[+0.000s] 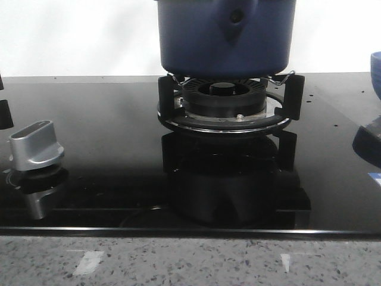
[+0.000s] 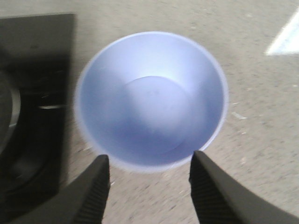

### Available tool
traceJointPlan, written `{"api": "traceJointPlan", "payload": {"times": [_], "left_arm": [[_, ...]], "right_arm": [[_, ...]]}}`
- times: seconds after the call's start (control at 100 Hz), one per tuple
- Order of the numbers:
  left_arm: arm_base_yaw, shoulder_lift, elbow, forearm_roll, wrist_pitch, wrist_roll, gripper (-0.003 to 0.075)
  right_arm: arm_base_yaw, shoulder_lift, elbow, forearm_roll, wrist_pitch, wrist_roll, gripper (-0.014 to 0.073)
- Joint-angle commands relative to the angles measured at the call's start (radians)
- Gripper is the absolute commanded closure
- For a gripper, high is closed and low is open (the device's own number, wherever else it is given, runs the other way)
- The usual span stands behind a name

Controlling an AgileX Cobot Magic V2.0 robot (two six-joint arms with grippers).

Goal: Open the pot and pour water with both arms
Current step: 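Lift the light blue bowl with the right gripper toward the pot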

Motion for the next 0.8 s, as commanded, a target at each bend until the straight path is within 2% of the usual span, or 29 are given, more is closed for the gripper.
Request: {"api": "traceJointPlan", "payload": {"times": [0.0, 0.07, 0.21, 0.46, 0.62, 0.71, 0.79], "left_arm": [[0.045, -0.070, -0.041, -0.082, 0.063, -0.015, 0.0399], [0.077, -0.075, -0.041, -0.082, 0.078, -0.015, 0.0398], [0.130, -0.076, -0.041, -0.082, 0.096, -0.016, 0.0399], [0.161, -0.076, -0.041, -0.082, 0.113, -0.016, 0.0399], [0.161, -0.076, -0.041, -0.082, 0.113, -0.016, 0.0398], [0.161, -0.076, -0.041, -0.082, 0.113, -0.016, 0.0398], [0.161, -0.076, -0.041, -0.082, 0.113, -0.016, 0.0399]], "right_arm": [[-0.008, 0.075, -0.103, -0.096, -0.003, 0.040, 0.0244], [-0.012, 0.146, -0.156, -0.153, 0.031, 0.065, 0.0244], [-0.059, 0.264, -0.215, -0.152, 0.051, 0.067, 0.0244], [-0.175, 0.405, -0.218, -0.041, 0.016, 0.062, 0.0244], [-0.209, 0.462, -0.218, 0.041, -0.004, 0.028, 0.0250], [-0.209, 0.480, -0.218, 0.057, -0.021, 0.015, 0.0321], [-0.209, 0.489, -0.218, 0.062, -0.028, 0.015, 0.0449]]}}
